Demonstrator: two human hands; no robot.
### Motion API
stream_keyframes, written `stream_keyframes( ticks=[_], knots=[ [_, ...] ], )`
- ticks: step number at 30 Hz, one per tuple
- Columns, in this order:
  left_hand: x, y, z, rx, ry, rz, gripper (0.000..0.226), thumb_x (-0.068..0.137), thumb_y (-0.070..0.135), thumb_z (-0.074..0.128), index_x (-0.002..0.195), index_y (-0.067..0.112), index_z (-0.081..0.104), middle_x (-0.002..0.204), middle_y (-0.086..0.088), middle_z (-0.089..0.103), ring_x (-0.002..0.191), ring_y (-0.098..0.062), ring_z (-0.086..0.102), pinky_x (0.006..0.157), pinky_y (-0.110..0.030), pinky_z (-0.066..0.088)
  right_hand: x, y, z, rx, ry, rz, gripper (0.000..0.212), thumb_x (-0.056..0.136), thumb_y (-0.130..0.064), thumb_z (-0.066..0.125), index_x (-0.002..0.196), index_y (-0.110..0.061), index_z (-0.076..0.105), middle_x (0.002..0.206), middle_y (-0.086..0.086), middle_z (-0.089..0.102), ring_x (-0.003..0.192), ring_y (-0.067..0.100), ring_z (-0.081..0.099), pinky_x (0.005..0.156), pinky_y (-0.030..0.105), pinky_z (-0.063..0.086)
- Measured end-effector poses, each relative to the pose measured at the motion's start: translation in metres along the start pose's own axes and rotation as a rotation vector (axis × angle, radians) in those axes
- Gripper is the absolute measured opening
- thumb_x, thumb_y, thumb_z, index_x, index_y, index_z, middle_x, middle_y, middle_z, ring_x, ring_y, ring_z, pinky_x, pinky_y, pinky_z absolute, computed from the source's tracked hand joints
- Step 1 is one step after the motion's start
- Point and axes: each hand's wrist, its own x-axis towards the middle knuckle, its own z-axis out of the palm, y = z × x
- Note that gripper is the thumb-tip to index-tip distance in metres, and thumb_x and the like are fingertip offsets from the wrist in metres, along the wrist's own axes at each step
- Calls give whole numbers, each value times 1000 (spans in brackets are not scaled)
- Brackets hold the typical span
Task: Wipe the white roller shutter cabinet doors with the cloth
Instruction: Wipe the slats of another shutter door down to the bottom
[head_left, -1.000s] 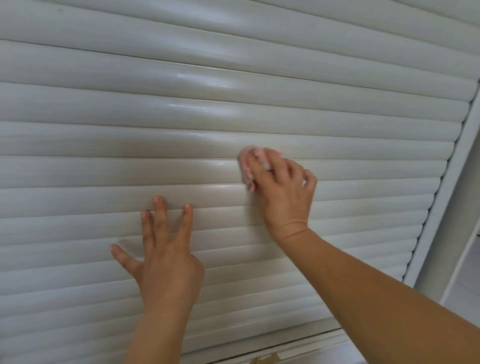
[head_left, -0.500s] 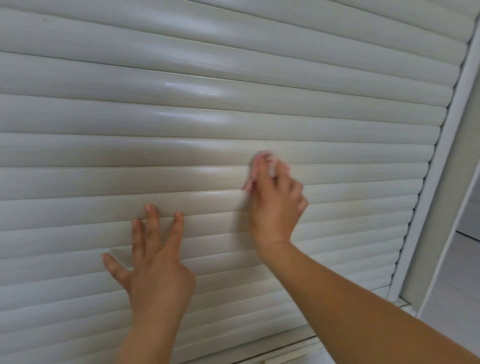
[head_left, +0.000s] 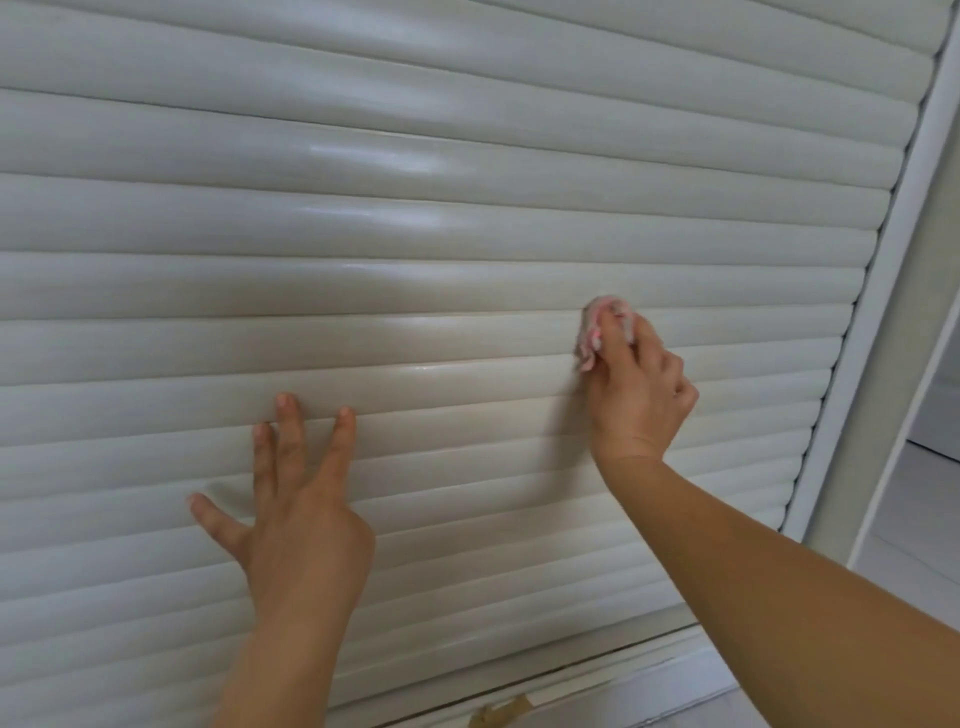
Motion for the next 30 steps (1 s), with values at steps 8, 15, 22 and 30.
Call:
stream_keyframes(
  ticks=[8,15,22,30],
  knots=[
    [2,-17,1,-73,40,94,101,68,-14,46,148,35,8,144,20,-26,142,-4,-12,109,-47,-18,-64,-46,19,187,-31,224,47,93,-24,54,138,-35,44,148,-3,37,115,30,44,92,44,33],
    [-8,-9,16,-20,-65,299,91,75,-5,36,147,32,-4,141,23,-24,131,3,-24,108,-48,-19,-135,-86,46,168,69,-539,35,93,-27,44,122,-33,62,131,-1,59,117,23,46,91,40,35],
    [-8,-15,12,140,-86,308,92,75,-7,34,148,28,-10,138,19,-38,129,5,-29,100,-55,-26,-92,-18,38,-30,79,-699,42,87,-23,46,127,-35,47,134,-5,56,110,22,45,91,39,29],
    [-7,-51,4,-122,165,-95,92,70,-16,45,147,30,22,157,6,-3,143,-7,-6,109,-49,-17,-72,14,14,57,-155,107,46,94,-21,52,139,-29,44,147,4,37,121,35,40,95,45,31]
  ],
)
